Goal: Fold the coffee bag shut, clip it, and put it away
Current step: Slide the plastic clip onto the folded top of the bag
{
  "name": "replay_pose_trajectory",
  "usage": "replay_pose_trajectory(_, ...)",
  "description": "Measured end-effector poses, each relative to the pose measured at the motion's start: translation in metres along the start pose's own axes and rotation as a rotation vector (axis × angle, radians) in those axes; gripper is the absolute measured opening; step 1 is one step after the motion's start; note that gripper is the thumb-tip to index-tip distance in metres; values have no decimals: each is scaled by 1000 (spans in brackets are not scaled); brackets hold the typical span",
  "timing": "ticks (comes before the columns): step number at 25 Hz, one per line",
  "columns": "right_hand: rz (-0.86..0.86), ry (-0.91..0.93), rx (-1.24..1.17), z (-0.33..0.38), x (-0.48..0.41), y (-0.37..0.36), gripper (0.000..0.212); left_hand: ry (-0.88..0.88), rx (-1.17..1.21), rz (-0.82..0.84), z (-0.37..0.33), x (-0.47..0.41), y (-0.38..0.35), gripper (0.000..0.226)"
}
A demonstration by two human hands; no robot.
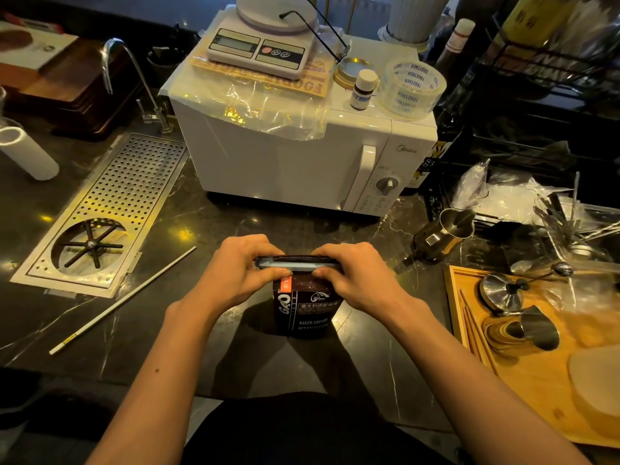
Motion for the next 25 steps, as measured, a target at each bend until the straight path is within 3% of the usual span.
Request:
replay_pose_trajectory(4,-11,-40,-179,-13,5,-1,25,130,148,-59,12,6,-2,23)
replay_pose_trajectory(9,-251,-212,-469,-29,21,-8,23,393,590,-285,33,25,-25,17)
replay_pose_trajectory(13,-343,-293,-773,-36,24,-16,27,467,905,-394,38,30,-43,29)
replay_pose_trajectory(21,-323,-402,-963,-41,22,-30,26,417,1029,-325,39,31,-47,50)
replay_pose_trajectory(25,-290,-366,-1019,-40,25,-31,27,452,1090,-357,41,33,-51,31)
Point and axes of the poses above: each hand's wrist, its own x-axis away from the middle knuckle, its own y-axis out of the back of the hand, z = x × y, the point moved 6 cm from there along -x, towards the middle knuckle, and after that the axes turned 9 degrees about x, right-handed, at the moved point
